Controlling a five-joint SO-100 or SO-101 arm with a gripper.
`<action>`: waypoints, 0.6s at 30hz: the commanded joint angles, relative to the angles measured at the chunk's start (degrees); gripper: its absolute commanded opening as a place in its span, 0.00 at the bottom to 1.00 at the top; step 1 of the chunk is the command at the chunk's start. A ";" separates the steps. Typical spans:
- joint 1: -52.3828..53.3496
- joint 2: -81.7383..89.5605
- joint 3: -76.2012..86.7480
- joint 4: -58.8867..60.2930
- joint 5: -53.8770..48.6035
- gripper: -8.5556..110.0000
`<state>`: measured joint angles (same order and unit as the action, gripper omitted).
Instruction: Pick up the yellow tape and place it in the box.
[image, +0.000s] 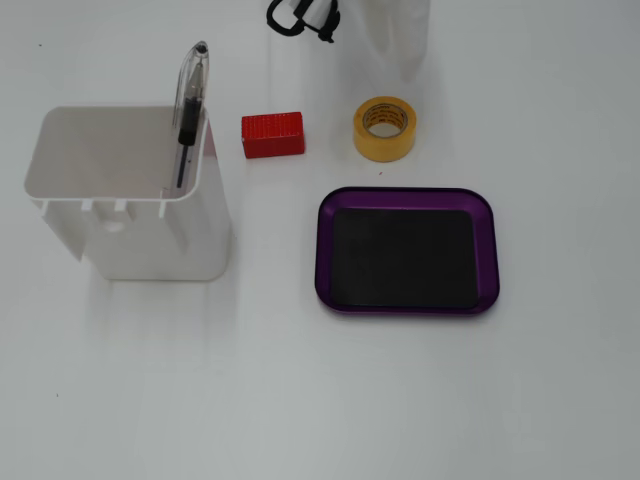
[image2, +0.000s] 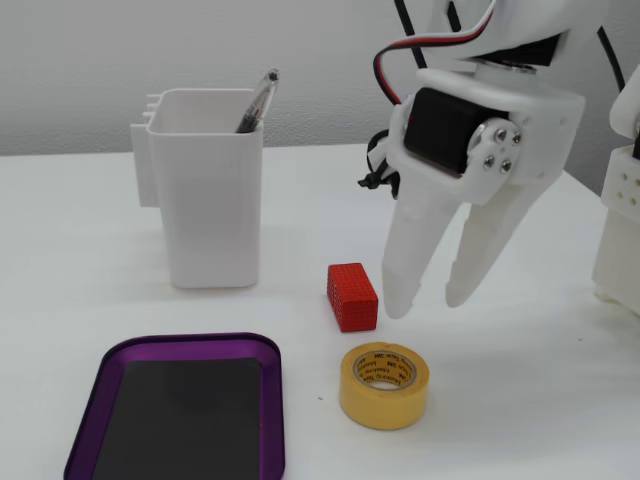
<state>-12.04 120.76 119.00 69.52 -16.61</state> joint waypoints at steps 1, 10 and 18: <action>0.18 -0.18 2.29 -3.34 -0.44 0.20; 0.26 -0.26 11.16 -11.34 -0.44 0.20; 0.35 -0.35 14.33 -15.47 -2.37 0.19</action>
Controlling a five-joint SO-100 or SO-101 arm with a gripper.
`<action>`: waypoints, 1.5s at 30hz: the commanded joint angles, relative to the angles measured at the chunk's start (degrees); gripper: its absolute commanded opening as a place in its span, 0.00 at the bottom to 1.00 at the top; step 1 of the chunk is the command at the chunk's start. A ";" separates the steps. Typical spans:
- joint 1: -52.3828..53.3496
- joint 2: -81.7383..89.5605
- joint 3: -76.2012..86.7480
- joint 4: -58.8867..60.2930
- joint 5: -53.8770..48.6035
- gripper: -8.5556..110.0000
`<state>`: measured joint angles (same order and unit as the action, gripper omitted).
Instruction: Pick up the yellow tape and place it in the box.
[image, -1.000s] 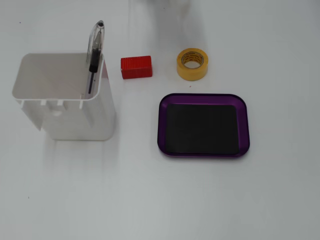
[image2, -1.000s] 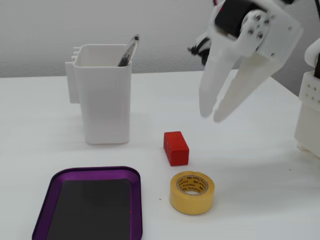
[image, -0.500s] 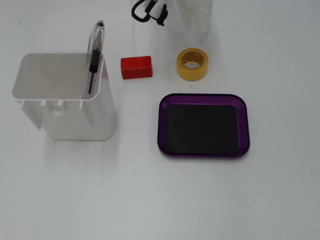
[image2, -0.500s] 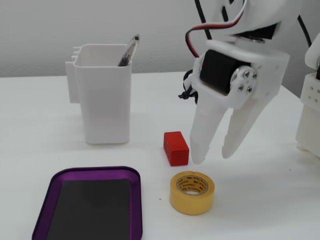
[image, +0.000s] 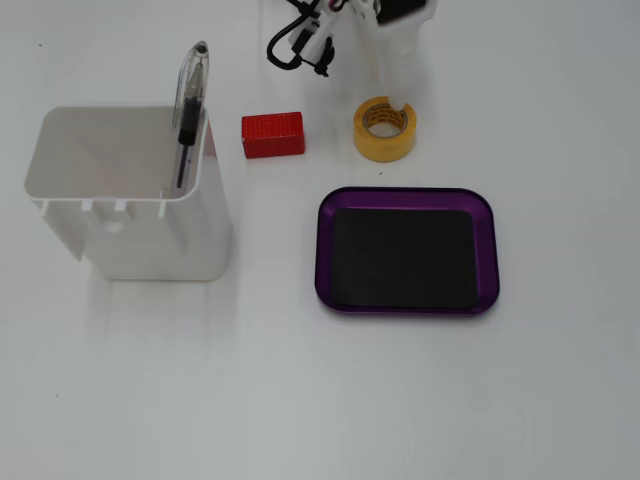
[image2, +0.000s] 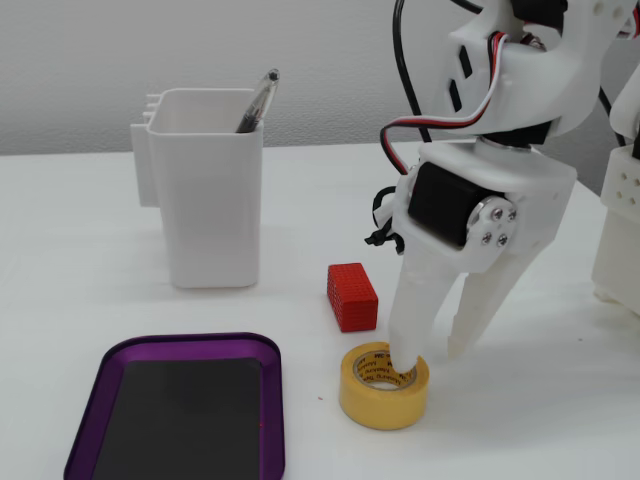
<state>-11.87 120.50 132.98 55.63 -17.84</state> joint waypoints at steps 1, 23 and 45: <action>0.18 -0.09 1.05 -2.20 -1.32 0.19; 4.48 -0.09 3.43 -4.48 -4.13 0.07; 5.62 -18.28 -27.51 -8.17 0.18 0.07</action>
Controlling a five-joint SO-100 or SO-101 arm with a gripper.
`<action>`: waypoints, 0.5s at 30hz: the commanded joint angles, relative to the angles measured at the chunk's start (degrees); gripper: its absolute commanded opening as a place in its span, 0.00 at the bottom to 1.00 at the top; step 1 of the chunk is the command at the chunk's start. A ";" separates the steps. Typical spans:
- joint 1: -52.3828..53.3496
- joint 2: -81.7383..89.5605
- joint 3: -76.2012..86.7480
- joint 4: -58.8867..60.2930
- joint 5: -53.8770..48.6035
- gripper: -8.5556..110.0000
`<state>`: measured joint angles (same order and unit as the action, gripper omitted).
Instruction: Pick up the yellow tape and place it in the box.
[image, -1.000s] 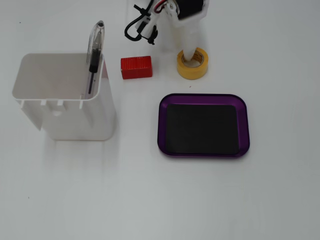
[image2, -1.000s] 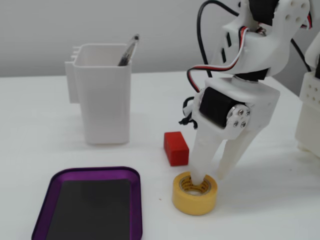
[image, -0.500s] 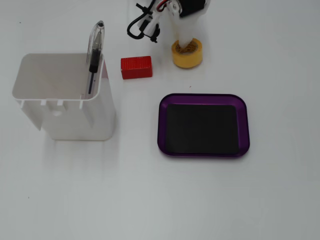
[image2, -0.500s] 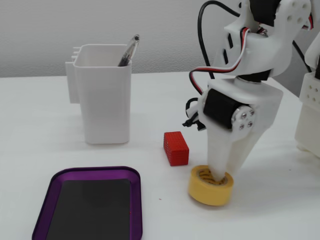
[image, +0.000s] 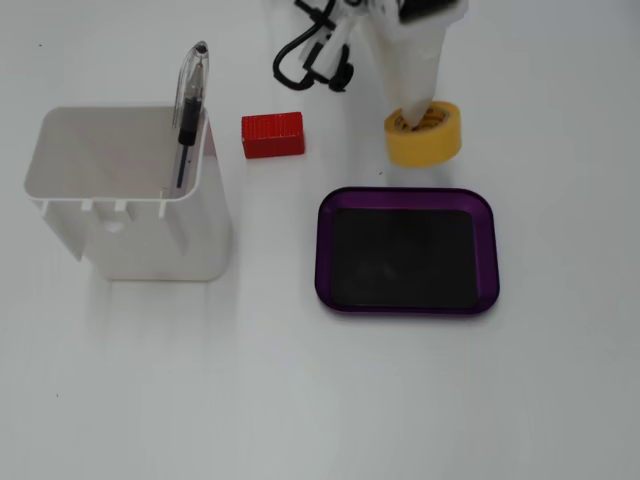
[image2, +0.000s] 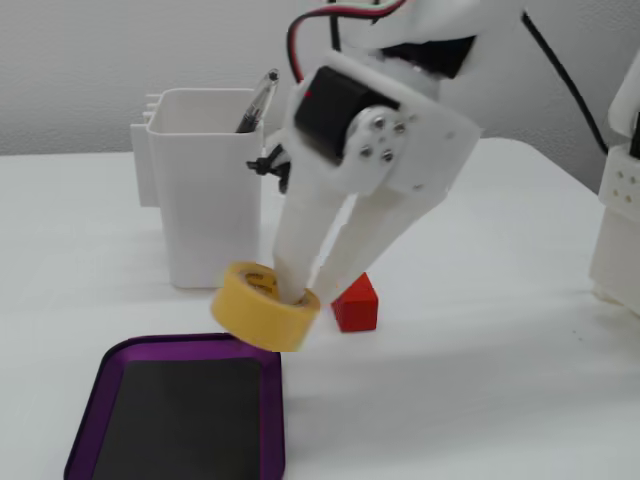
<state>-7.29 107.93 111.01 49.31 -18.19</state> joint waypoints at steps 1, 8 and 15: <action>0.88 -8.44 -7.47 -1.67 0.62 0.07; 0.26 -22.94 -21.62 -0.44 0.62 0.07; -5.10 -29.44 -29.09 2.11 0.62 0.07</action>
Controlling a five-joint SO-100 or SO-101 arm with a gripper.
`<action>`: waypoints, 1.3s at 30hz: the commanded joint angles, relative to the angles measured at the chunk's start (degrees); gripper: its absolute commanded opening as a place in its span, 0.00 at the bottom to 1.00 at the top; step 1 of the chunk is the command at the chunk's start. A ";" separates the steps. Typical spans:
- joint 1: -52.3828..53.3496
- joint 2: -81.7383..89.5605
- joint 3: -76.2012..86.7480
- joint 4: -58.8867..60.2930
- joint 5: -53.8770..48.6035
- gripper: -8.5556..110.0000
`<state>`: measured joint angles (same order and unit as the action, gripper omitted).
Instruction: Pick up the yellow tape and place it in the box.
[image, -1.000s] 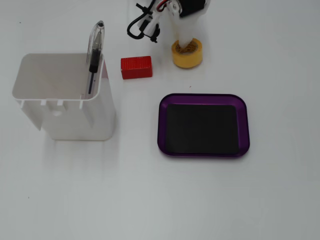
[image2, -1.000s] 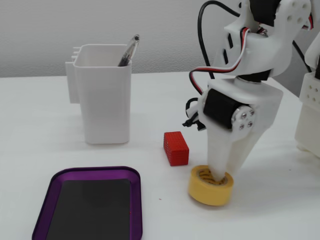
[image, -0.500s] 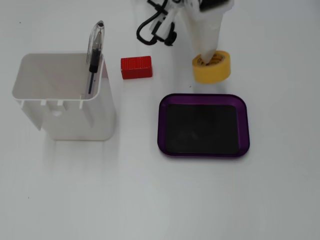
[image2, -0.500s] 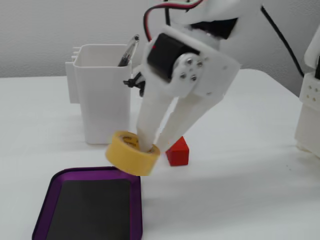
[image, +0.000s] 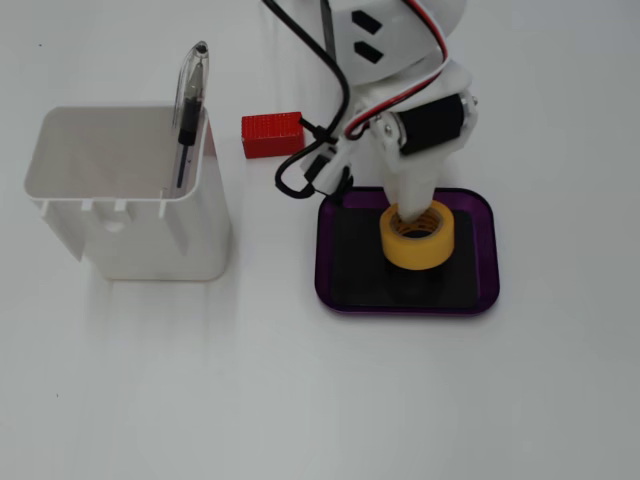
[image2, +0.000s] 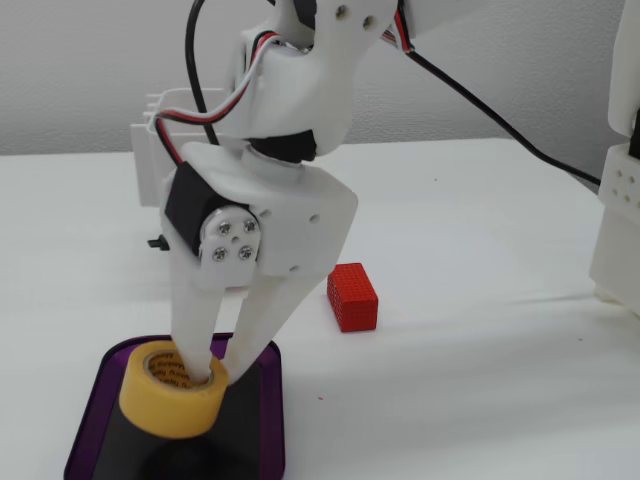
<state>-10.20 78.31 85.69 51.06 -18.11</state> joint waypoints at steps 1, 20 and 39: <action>-2.46 -0.09 -3.78 0.35 0.53 0.07; -2.81 -0.09 -3.69 3.43 0.09 0.08; -2.64 31.64 -3.52 19.51 0.70 0.17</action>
<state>-12.83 97.21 84.11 67.50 -17.84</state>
